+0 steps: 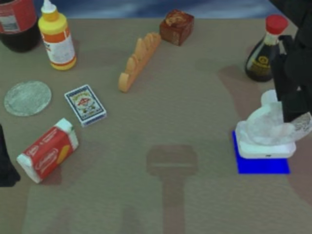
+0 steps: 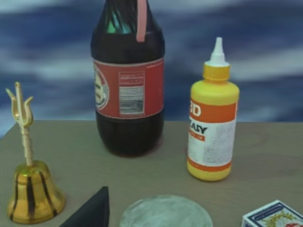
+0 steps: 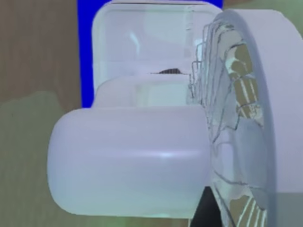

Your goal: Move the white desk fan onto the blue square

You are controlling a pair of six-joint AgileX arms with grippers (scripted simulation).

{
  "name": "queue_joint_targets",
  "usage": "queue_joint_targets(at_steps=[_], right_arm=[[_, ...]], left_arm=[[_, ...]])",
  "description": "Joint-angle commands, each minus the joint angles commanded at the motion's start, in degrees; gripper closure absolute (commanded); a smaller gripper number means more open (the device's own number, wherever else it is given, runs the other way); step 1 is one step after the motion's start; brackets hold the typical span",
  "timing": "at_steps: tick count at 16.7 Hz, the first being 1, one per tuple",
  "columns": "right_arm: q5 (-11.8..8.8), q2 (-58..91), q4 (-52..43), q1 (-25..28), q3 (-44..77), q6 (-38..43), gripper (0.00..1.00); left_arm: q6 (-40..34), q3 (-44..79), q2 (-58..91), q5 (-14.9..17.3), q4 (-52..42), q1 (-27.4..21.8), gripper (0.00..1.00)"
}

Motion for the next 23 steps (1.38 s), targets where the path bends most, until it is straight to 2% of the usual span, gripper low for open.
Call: queue_joint_targets(at_steps=[6,10,23], right_arm=[[-0.1,0.2,7.1,-0.3,-6.8,-0.1,1.0],[-0.1,0.2,7.5,-0.4,-7.2,-0.1,1.0],[-0.1,0.2,7.5,-0.4,-7.2,-0.1,0.02]], left_arm=[[0.0,0.0,0.0,0.0,0.0,0.0,0.0],[0.0,0.0,0.0,0.0,0.0,0.0,0.0],[0.0,0.0,0.0,0.0,0.0,0.0,0.0]])
